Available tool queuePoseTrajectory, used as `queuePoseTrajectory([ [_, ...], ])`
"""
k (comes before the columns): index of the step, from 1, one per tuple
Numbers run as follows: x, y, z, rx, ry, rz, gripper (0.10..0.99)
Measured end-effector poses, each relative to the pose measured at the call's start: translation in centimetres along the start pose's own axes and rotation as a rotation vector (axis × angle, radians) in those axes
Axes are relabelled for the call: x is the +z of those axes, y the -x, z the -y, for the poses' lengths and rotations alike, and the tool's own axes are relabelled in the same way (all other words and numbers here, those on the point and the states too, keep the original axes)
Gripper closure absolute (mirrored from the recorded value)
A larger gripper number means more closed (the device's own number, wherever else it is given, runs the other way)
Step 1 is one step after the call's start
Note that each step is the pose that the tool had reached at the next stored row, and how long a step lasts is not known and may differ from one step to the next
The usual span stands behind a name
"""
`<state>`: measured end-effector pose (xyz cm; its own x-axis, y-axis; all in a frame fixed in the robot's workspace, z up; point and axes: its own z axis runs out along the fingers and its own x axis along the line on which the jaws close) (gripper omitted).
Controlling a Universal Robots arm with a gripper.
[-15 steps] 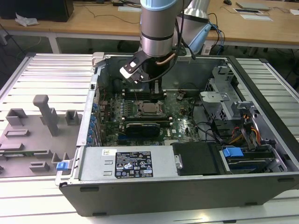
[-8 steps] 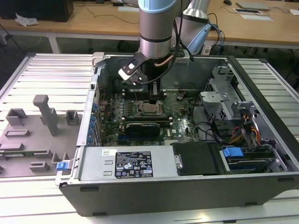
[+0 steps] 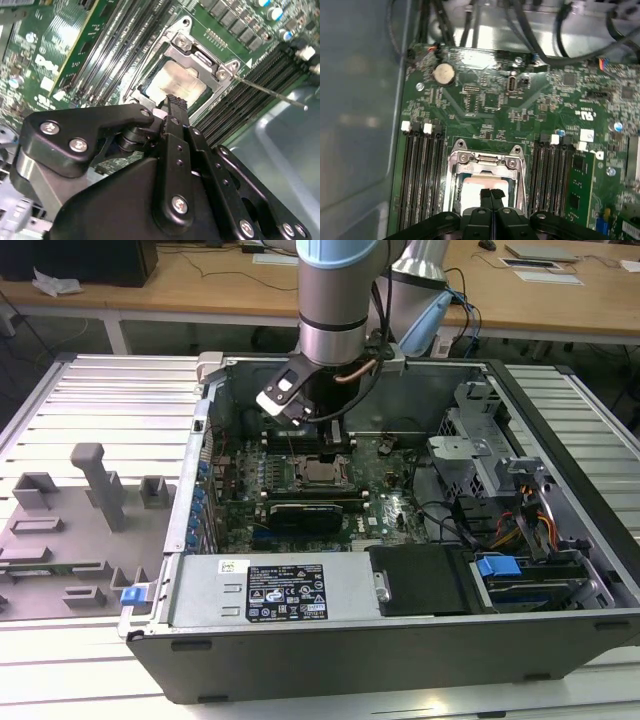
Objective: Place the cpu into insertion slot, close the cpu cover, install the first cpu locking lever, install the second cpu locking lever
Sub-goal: 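Close the cpu cover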
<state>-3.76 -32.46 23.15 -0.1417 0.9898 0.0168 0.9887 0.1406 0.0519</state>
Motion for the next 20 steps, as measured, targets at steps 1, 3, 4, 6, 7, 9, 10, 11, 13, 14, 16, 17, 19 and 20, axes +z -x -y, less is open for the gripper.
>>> queuePoseTrajectory([
  [1,0.0,0.0,0.0,-0.04,-0.001,0.0007,0.98],
  [3,0.01,0.0,0.0,-0.098,-0.003,0.0021,0.98],
  [4,0.01,0.0,0.0,-0.115,-0.003,0.0027,0.98],
  [6,0.02,0.0,0.0,-0.166,-0.005,0.0049,0.98],
  [7,0.02,0.0,-0.01,-0.189,-0.006,0.0061,0.98],
  [9,0.03,0.0,0.0,-0.26,-0.008,0.0108,0.98],
  [10,0.04,0.0,0.0,-0.33,-0.011,0.0153,0.98],
  [11,0.05,0.0,0.0,-0.358,-0.012,0.0173,0.98],
  [13,0.05,0.0,0.0,-0.397,-0.013,0.0204,0.98],
  [14,0.05,0.0,0.0,-0.43,-0.015,0.0229,0.98],
  [16,0.06,0.0,0.0,-0.492,-0.017,0.0278,0.98],
  [17,0.06,0.0,0.0,-0.514,-0.018,0.0294,0.98],
  [19,0.06,0.0,0.0,-0.557,-0.02,0.0327,0.98],
  [20,0.07,0.0,0.0,-0.603,-0.022,0.0366,0.98],
])
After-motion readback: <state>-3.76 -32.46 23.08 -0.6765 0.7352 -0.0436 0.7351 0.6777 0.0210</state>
